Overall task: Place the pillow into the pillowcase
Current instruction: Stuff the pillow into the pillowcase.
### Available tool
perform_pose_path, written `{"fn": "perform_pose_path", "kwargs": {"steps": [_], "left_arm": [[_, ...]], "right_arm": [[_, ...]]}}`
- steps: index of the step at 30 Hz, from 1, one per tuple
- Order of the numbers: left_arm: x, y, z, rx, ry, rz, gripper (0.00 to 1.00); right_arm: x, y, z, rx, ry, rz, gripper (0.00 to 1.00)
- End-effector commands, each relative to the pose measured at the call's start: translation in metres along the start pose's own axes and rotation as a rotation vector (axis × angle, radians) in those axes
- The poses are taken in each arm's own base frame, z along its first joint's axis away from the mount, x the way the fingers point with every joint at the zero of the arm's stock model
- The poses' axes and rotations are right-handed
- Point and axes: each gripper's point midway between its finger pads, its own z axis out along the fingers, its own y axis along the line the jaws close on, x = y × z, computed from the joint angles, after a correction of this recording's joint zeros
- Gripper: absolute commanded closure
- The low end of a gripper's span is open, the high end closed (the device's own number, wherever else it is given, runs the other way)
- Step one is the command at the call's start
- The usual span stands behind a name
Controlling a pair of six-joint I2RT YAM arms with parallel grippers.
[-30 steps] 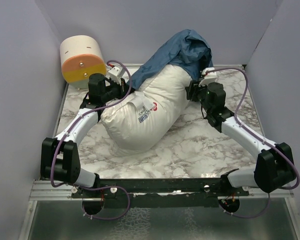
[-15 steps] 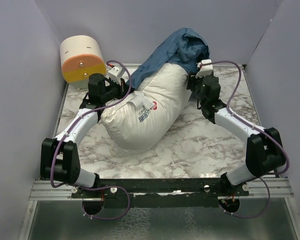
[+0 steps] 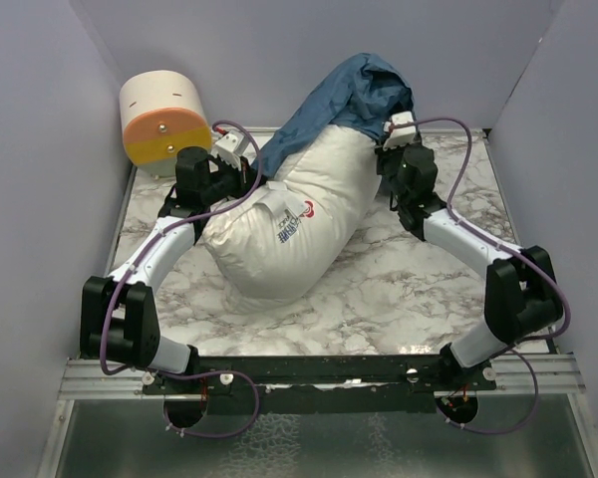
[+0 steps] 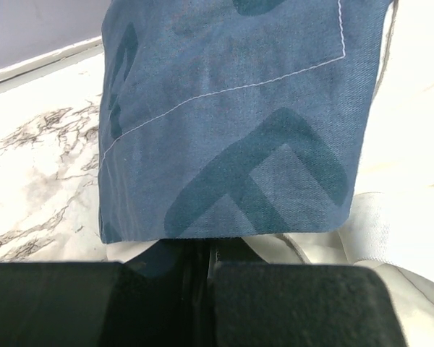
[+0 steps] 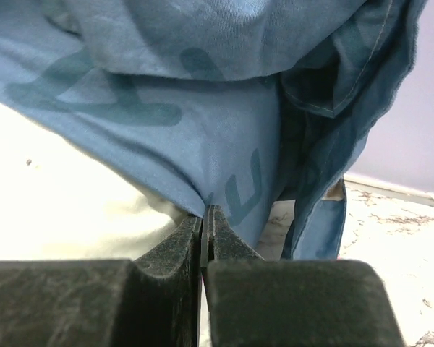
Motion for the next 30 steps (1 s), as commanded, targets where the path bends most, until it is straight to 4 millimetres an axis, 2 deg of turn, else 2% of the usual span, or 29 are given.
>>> {"fn": "perform_pose_path", "kwargs": {"steps": [1, 4, 7, 11, 15, 20, 22, 25, 30], "left_arm": [[0.038, 0.009, -0.008, -0.064, 0.118, -0.025, 1.0], [0.035, 0.015, -0.012, -0.095, 0.109, -0.018, 1.0], [0.033, 0.018, -0.013, -0.099, 0.099, -0.027, 1.0], [0.031, 0.018, -0.014, -0.099, 0.094, -0.026, 1.0], [0.029, 0.017, -0.014, -0.09, 0.083, -0.021, 1.0], [0.029, 0.016, -0.014, -0.085, 0.08, -0.023, 1.0], [0.029, 0.016, -0.015, -0.088, 0.081, -0.022, 1.0], [0.028, 0.017, -0.015, -0.095, 0.08, -0.021, 1.0], [0.027, 0.021, -0.017, -0.107, 0.076, -0.022, 1.0]], "right_arm": [[-0.063, 0.032, -0.04, -0.248, -0.169, 0.051, 0.99], [-0.085, 0.069, -0.074, -0.476, -0.224, 0.085, 0.99], [-0.099, 0.124, -0.117, -0.764, -0.236, 0.086, 0.99], [-0.099, 0.181, -0.167, -1.055, -0.204, 0.09, 0.99], [-0.096, 0.215, -0.198, -1.22, -0.155, 0.112, 0.99], [-0.084, 0.224, -0.195, -1.23, -0.08, 0.162, 0.99], [-0.086, 0.231, -0.208, -1.318, -0.06, 0.19, 0.99], [-0.114, 0.233, -0.24, -1.486, -0.114, 0.232, 0.99], [-0.148, 0.214, -0.246, -1.402, -0.177, 0.216, 0.99]]}}
